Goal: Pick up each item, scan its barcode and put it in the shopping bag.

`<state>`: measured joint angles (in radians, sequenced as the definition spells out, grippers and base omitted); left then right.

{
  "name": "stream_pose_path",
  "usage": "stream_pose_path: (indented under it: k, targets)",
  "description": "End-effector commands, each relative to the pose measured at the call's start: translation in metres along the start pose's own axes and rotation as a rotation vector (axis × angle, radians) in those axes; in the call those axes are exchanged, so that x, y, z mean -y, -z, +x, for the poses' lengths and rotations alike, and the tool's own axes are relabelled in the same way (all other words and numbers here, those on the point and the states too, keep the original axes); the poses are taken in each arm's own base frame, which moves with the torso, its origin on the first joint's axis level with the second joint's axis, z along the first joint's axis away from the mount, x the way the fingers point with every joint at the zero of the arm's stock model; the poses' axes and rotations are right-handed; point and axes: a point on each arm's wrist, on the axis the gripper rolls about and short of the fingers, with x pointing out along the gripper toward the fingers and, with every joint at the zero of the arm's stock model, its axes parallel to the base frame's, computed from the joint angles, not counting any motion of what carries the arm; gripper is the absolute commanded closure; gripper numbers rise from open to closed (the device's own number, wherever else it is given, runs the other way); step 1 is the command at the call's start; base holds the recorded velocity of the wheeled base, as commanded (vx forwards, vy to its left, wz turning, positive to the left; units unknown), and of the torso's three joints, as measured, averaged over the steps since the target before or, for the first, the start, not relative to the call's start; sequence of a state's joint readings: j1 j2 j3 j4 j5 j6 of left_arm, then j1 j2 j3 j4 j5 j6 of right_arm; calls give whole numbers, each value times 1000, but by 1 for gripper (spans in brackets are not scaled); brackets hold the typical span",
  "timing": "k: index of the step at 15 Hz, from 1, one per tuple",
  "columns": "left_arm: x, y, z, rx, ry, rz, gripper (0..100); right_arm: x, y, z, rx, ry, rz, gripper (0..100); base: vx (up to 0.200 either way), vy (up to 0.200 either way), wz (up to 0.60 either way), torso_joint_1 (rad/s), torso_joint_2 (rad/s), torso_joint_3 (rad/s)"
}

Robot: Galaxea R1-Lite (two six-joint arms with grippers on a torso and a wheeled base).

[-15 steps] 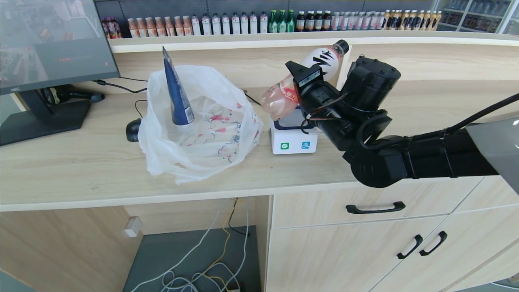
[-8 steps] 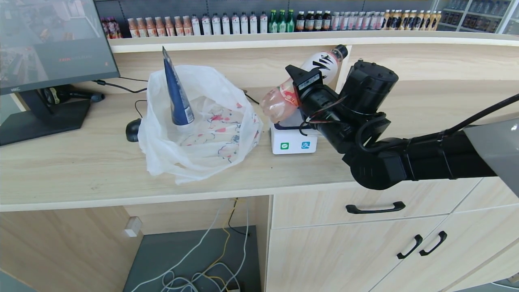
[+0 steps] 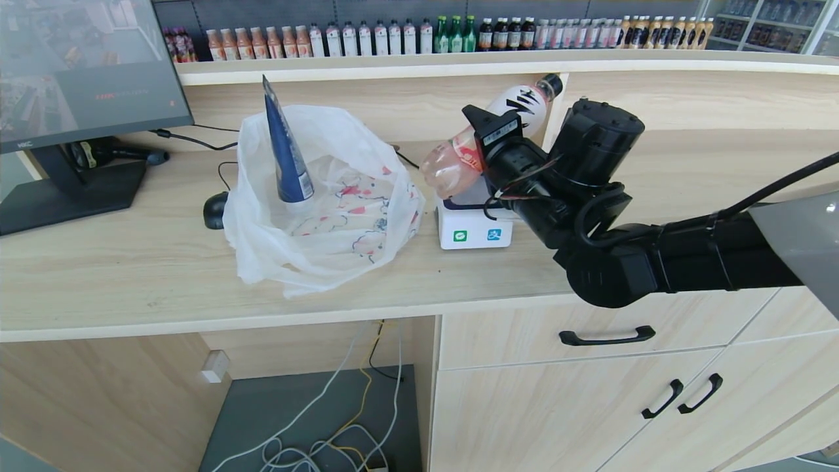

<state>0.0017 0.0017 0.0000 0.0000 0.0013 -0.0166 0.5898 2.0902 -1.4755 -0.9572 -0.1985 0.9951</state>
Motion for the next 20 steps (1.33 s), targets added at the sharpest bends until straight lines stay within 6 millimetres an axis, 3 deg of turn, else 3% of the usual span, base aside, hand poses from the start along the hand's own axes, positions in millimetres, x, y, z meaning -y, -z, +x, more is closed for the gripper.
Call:
stream_pose_path:
  k: [1,7,8,12,15,20]
  targets:
    - [0,0,0,0,0,0,0,-2,1,0,-1,-7,3,100,0,0,0,0,0,0]
    - [0,0,0,0,0,0,0,-23,0,-6,6,-52,-3,100,0,0,0,0,0,0]
    - [0,0,0,0,0,0,0,-35,-6,-9,33,-106,-65,100,0,0,0,0,0,0]
    - [0,0,0,0,0,0,0,-47,-15,-14,125,-187,-245,100,0,0,0,0,0,0]
    - [0,0,0,0,0,0,0,-59,-26,-28,151,-196,-368,100,0,0,0,0,0,0]
    - [0,0,0,0,0,0,0,-57,-29,-48,211,-222,-574,100,0,0,0,0,0,0]
